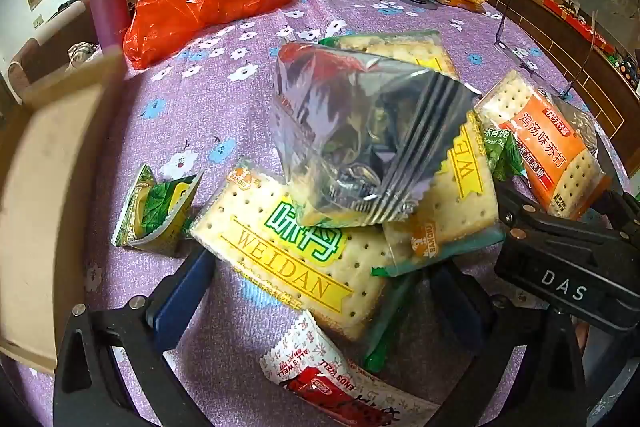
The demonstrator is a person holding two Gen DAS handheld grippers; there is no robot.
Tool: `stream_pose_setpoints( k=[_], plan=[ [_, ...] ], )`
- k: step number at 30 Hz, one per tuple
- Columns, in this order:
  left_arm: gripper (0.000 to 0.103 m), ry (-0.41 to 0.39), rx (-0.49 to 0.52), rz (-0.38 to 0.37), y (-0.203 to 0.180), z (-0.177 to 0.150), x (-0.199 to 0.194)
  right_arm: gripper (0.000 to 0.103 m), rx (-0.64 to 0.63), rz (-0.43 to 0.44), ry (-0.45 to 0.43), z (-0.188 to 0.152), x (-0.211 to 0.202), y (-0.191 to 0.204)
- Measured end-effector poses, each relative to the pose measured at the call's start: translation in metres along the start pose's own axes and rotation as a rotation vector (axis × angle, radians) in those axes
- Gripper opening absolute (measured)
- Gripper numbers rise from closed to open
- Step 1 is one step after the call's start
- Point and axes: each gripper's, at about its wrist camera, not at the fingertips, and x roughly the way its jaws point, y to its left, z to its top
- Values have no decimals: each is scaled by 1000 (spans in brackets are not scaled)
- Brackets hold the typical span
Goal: Organize snacks
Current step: 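Move both tools over the snack pile toward the packets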
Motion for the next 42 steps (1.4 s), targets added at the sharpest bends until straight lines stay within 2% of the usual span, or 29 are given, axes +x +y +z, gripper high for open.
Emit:
stream_pose_setpoints(
  k=[25,30,33,37,40,42],
  plan=[
    [103,0,6,-1,0,0,0,102,-1,-1,0,0,0,0],
    [103,49,63,-84,5,-2,-8,102,-2,4,0,-1,1,-1],
    [103,12,108,-123,20,-10,-27,102,-27,21,4,1,1,0],
    [103,-3,112,-199,40,-27,-51,102,-96,84,13,-3,0,-1],
    [103,-32,95,-239,59,-37,-67,102,-48,153,-1,-8,-5,-7],
    [103,-53,95,-240,68,-44,-74,102,-19,206,-2,-11,-9,-11]
  ],
)
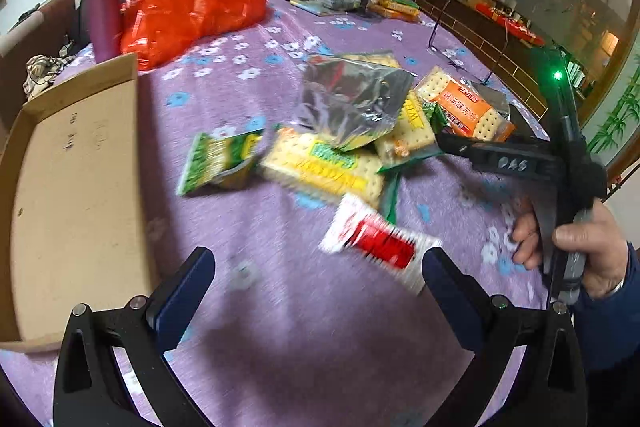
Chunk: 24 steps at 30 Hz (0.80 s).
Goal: Organize snacks
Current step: 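Move both tools over the snack pile toward the packets, then grasp the red-and-white snack with the left tool while the right tool grasps the orange cracker pack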
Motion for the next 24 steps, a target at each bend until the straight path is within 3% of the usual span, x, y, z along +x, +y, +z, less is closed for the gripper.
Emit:
stream_pose_setpoints(
  k=[2,5,7,9,11,14,20,23,24],
  plan=[
    [103,-15,0,-3,3,-3,-6,102,24,79,14,-4,-6,0],
    [93,-19,-12,-31,4,-5,-9,101,44,195,18,-10,-20,1],
    [82,-2,-14,-51,0,-5,-5,98,13,207,9,-14,-30,9],
    [82,13,2,-63,-8,-5,-1,85,-9,225,-33,-18,-43,14],
    [82,40,-8,-59,-13,-4,7,81,-13,244,-40,-19,-51,16],
    [82,70,-60,-85,-18,0,19,80,-4,252,-67,-16,-60,14],
    [76,107,-43,-2,-35,9,44,80,-6,246,-82,-13,-69,5],
    [59,93,-29,14,-36,18,51,80,-20,230,-63,-16,-68,1],
    [48,84,-11,31,-38,19,53,80,-24,226,-62,-17,-69,-1]
  ],
)
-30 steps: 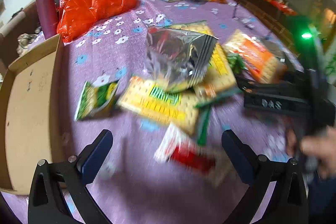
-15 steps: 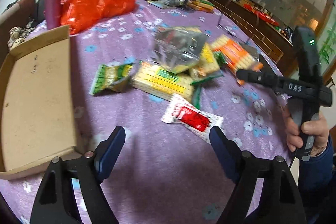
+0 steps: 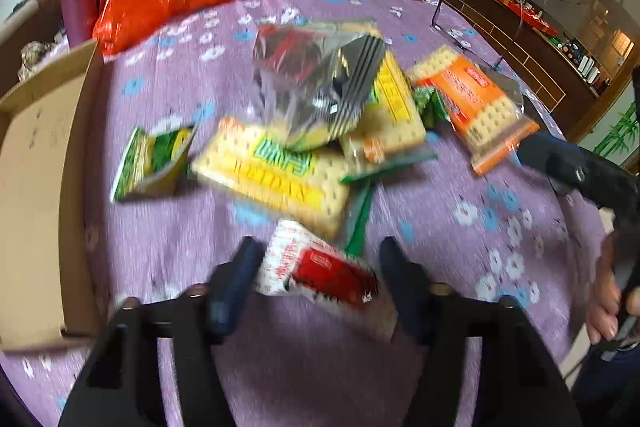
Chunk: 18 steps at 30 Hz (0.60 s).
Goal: Organize snacks
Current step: 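Grasp the red-and-white snack with the left tool while the right tool grasps the orange cracker pack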
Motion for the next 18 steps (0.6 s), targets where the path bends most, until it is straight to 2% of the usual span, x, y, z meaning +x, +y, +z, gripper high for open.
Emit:
stream_pose_setpoints(
  k=[4,10,15,18],
  plan=[
    [37,2,31,-28,0,-2,-3,80,4,-11,-10,-4,-10,-10],
    [30,-7,33,-84,15,-16,-15,80,4,-56,-23,6,-16,-23],
    [28,-16,2,-108,28,-22,-21,80,-30,-91,44,19,12,-20],
    [25,-22,-12,-128,34,-23,-27,79,-81,-164,72,25,31,-14]
  ],
)
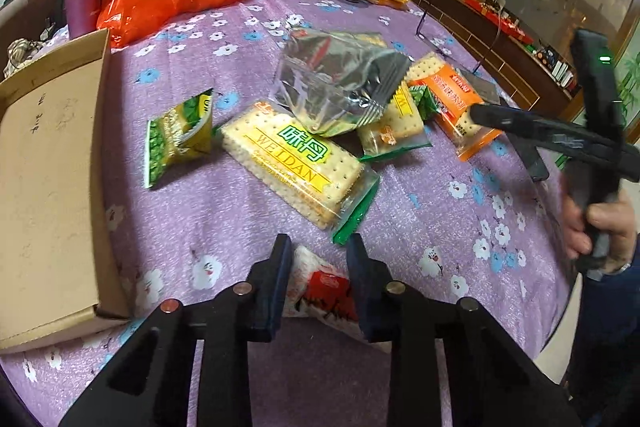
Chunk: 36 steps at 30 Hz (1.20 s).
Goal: Organize snacks
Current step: 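Grasp the red-and-white snack with the left tool while the right tool grasps the orange cracker pack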
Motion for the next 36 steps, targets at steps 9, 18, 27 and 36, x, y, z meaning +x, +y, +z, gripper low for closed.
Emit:
stream_pose_setpoints(
  k=[9,18,27,36],
  plan=[
    [69,47,88,-33,-10,-14,-17,59,-106,-133,31,7,30,15],
    [74,29,176,91,-33,-24,4,54,-100,-114,27,0,25,15],
    [56,-21,133,97,-22,-10,10,34,-48,-37,-8,-9,-2,9],
    [54,-28,108,77,-18,-8,4,39,10,-23,16,-8,0,-3]
  ],
)
